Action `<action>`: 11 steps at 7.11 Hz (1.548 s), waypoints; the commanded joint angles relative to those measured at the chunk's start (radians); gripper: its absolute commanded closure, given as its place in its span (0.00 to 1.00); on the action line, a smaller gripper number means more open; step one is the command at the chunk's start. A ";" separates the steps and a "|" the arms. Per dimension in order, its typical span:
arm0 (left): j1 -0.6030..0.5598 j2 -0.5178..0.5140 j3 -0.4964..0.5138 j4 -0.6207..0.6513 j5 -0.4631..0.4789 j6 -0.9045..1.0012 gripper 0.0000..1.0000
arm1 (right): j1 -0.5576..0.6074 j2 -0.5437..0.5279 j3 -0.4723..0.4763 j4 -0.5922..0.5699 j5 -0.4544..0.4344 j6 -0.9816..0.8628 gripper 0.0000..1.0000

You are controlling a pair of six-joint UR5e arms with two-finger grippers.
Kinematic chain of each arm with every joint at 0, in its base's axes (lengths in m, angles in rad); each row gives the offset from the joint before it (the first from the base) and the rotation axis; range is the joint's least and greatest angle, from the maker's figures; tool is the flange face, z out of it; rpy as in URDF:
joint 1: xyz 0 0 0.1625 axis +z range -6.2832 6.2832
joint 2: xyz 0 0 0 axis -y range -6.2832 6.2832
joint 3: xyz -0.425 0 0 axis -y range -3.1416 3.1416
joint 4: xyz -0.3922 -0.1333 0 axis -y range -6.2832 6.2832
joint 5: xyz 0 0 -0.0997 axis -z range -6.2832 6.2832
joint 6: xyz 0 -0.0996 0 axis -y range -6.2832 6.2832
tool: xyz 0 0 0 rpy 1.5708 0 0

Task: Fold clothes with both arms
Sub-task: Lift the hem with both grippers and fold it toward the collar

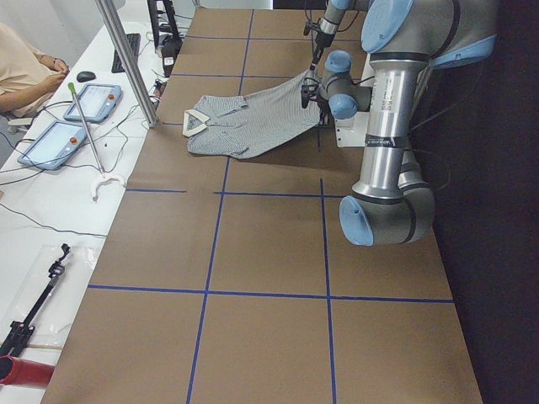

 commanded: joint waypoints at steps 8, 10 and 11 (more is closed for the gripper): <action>-0.420 -0.291 0.547 -0.017 -0.051 0.363 1.00 | 0.508 0.462 -0.616 0.063 0.218 -0.375 1.00; -0.473 -0.317 0.744 -0.175 -0.050 0.409 1.00 | 0.546 0.500 -0.852 0.291 0.218 -0.379 1.00; -0.473 -0.335 0.879 -0.309 -0.021 0.408 1.00 | 0.557 0.529 -0.949 0.319 0.217 -0.413 1.00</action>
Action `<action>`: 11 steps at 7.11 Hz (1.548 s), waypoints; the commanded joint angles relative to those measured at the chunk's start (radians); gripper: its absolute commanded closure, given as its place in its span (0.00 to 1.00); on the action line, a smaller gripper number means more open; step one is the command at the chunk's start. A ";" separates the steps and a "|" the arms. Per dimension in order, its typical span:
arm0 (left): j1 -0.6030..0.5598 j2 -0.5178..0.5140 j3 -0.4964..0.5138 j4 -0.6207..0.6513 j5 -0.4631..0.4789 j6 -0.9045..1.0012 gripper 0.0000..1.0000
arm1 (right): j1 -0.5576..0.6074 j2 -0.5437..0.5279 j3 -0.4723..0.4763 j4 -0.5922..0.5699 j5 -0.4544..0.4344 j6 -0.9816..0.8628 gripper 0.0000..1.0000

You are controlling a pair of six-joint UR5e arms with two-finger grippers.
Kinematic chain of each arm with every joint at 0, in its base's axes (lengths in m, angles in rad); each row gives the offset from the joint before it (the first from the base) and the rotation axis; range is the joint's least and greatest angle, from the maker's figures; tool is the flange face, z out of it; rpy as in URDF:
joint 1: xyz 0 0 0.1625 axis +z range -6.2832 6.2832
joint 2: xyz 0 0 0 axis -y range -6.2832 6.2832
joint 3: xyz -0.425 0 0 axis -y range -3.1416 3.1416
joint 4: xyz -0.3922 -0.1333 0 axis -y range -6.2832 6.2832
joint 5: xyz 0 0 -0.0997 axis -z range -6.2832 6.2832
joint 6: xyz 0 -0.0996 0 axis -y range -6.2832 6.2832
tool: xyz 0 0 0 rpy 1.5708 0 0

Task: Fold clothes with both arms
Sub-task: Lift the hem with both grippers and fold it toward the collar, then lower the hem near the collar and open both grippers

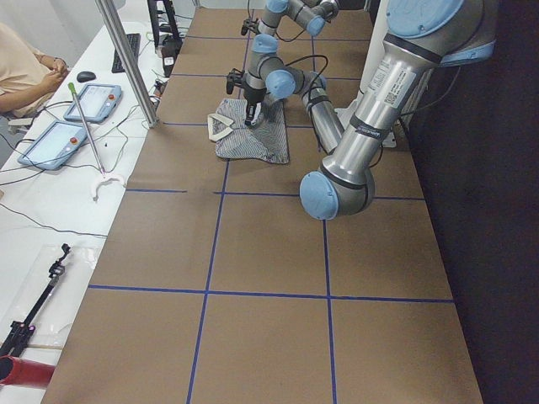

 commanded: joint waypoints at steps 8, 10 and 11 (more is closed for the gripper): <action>0.016 -0.046 0.365 -0.289 0.029 0.000 1.00 | 0.033 0.042 -0.285 0.185 -0.003 -0.074 1.00; 0.016 -0.052 0.364 -0.289 0.029 -0.003 1.00 | 0.048 0.087 -0.349 0.188 -0.006 -0.080 1.00; 0.016 -0.054 0.364 -0.289 0.029 -0.003 1.00 | 0.056 0.090 -0.369 0.200 -0.006 -0.101 1.00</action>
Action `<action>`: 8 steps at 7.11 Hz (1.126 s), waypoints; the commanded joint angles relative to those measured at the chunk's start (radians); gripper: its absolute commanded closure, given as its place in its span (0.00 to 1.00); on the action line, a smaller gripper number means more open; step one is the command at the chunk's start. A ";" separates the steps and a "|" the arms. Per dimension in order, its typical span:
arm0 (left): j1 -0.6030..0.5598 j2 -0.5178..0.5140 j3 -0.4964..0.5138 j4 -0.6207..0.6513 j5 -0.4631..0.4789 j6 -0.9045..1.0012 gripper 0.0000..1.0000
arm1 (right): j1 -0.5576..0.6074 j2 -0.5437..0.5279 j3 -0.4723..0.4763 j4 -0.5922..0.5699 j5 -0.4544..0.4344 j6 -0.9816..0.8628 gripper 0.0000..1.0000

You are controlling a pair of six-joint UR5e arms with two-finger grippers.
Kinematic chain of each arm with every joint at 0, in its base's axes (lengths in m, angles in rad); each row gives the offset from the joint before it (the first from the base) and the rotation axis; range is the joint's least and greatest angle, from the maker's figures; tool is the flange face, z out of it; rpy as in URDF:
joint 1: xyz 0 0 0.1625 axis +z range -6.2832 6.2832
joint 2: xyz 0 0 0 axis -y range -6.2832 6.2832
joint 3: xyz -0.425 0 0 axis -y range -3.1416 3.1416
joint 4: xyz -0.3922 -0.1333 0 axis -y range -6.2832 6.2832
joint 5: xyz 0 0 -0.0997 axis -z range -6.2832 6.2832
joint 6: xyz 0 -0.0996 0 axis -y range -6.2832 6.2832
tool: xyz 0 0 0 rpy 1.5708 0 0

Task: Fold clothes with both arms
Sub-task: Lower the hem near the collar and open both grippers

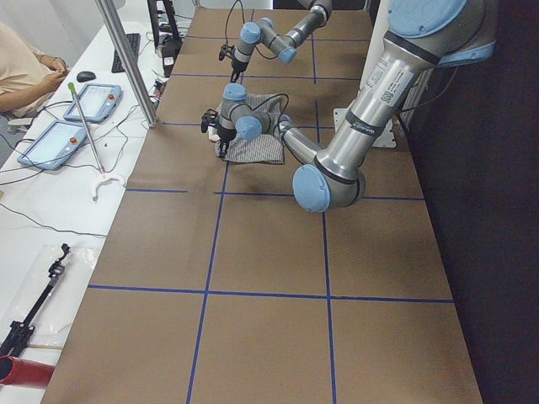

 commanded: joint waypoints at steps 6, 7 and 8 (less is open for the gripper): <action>0.017 0.009 0.003 -0.032 0.000 0.004 0.83 | 0.016 0.013 -0.079 0.053 -0.002 -0.050 0.56; 0.017 0.012 0.000 -0.032 0.000 0.013 0.01 | 0.011 0.015 -0.079 0.055 -0.007 -0.052 0.01; 0.015 0.013 -0.017 -0.029 0.002 0.016 0.00 | 0.013 0.015 -0.077 0.056 -0.004 -0.084 0.00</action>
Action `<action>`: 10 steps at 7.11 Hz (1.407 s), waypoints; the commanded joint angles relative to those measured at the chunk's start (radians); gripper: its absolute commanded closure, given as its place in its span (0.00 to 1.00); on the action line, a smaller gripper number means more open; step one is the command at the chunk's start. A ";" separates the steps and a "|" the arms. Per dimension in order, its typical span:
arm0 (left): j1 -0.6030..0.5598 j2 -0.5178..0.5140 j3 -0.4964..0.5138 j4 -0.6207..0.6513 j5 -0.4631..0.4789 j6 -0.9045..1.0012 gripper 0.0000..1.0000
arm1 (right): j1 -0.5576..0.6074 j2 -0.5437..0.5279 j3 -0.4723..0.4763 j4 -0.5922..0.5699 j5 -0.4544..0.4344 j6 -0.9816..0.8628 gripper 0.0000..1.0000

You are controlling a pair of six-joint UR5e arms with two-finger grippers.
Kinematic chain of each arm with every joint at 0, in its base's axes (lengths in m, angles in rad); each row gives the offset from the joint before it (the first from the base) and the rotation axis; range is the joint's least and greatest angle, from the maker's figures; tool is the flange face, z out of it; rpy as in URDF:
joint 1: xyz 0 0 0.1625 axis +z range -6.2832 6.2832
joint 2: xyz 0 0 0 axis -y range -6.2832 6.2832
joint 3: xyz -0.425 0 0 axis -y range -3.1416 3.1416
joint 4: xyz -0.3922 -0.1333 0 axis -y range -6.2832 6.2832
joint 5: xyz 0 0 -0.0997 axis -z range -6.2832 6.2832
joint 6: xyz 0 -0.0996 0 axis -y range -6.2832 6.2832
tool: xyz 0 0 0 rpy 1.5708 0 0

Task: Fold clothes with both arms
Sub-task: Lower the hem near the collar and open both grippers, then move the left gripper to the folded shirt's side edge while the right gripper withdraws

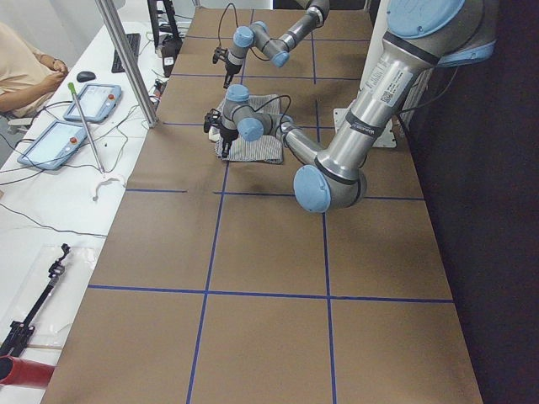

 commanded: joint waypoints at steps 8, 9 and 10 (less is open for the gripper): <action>0.275 0.294 -0.377 -0.063 0.104 -0.307 0.46 | 0.084 -0.093 0.127 0.048 0.156 -0.242 0.00; 0.276 0.294 -0.357 -0.063 0.107 -0.307 0.46 | 0.084 -0.093 0.129 0.048 0.156 -0.238 0.00; 0.277 0.288 -0.330 -0.065 0.107 -0.307 0.46 | 0.084 -0.093 0.129 0.048 0.156 -0.238 0.00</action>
